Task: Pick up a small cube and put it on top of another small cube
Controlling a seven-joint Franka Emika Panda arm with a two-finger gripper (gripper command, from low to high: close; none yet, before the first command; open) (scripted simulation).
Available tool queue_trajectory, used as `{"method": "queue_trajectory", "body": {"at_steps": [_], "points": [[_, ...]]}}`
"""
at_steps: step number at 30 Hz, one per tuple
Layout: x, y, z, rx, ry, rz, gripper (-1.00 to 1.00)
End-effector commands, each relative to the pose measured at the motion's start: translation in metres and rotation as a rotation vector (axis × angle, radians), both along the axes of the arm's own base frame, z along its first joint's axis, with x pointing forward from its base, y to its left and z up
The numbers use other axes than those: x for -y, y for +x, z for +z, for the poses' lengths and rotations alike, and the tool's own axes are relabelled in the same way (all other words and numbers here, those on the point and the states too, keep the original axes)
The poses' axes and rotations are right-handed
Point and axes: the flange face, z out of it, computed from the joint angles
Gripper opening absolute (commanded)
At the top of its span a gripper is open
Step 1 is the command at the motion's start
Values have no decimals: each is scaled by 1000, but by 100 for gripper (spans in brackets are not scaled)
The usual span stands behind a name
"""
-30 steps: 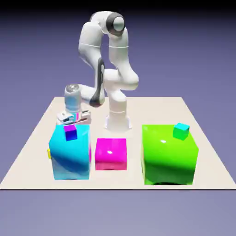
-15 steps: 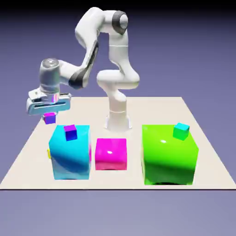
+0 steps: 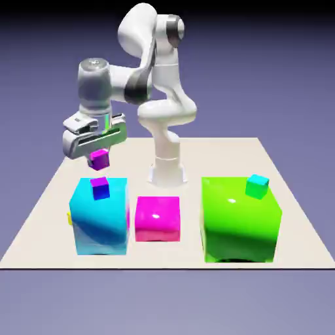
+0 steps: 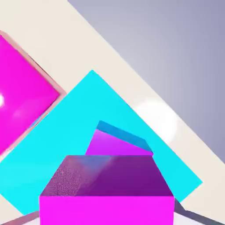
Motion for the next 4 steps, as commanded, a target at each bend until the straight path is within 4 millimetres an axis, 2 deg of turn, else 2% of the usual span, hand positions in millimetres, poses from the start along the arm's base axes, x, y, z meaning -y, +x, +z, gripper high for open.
{"method": "queue_trajectory", "body": {"at_steps": [1,2,3,4], "points": [[0,-1,-5,1,-2,0,-100],[0,-1,-5,1,-2,0,100],[0,-1,-5,1,-2,0,100],[-1,2,11,0,-1,1,100]]}}
